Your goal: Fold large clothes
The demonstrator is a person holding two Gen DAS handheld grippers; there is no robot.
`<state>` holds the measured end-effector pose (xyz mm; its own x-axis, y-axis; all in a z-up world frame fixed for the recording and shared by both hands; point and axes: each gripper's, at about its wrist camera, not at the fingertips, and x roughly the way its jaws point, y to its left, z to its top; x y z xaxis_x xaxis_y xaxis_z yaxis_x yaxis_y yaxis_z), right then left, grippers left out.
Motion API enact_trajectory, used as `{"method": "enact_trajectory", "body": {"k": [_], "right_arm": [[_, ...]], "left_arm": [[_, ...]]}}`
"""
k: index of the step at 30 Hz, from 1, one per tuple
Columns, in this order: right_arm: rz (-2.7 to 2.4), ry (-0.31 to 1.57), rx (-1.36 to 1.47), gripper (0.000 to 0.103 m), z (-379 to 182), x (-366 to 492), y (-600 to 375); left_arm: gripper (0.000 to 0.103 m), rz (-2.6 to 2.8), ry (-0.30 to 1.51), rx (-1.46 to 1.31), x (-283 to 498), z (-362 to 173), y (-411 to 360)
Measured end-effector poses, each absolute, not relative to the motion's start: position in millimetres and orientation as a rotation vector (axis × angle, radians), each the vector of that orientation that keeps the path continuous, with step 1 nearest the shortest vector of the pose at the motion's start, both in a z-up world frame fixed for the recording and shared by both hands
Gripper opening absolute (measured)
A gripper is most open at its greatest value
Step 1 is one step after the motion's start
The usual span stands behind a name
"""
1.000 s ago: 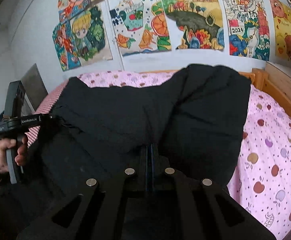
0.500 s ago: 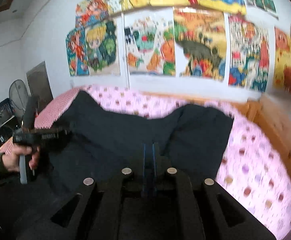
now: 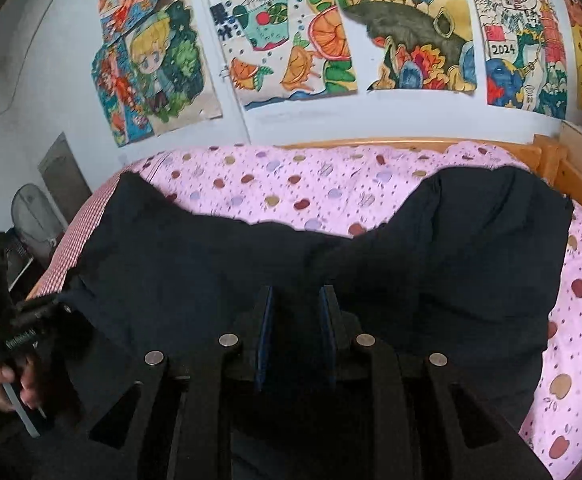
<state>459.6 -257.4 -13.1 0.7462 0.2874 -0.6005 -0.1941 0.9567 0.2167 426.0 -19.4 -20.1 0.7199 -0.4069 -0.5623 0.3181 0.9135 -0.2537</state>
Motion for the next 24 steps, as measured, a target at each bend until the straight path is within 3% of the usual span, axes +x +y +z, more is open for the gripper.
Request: {"method": "enact_trajectory", "body": {"k": [4, 8, 16, 18, 24], "right_arm": [[0.305, 0.693, 0.111, 0.021, -12.9, 451.6, -252.4], [0.315, 0.710, 0.074, 0.021, -14.3, 450.8, -246.1], [0.298, 0.756, 0.091, 0.021, -25.8, 459.7, -252.6], [0.288, 0.783, 0.089, 0.021, -35.5, 464.7, -252.6], [0.244, 0.792, 0.059, 0.021, -72.1, 476.7, -243.1]], "left_arm": [[0.012, -0.477, 0.609, -0.190, 417.0, -4.5, -18.8], [0.024, -0.482, 0.561, -0.160, 428.0, 13.7, -37.9], [0.022, -0.382, 0.753, -0.053, 494.3, -21.8, -73.2], [0.017, -0.361, 0.773, -0.024, 499.5, -35.3, -76.3], [0.017, -0.257, 0.730, 0.214, 494.6, -69.4, -105.3]]}}
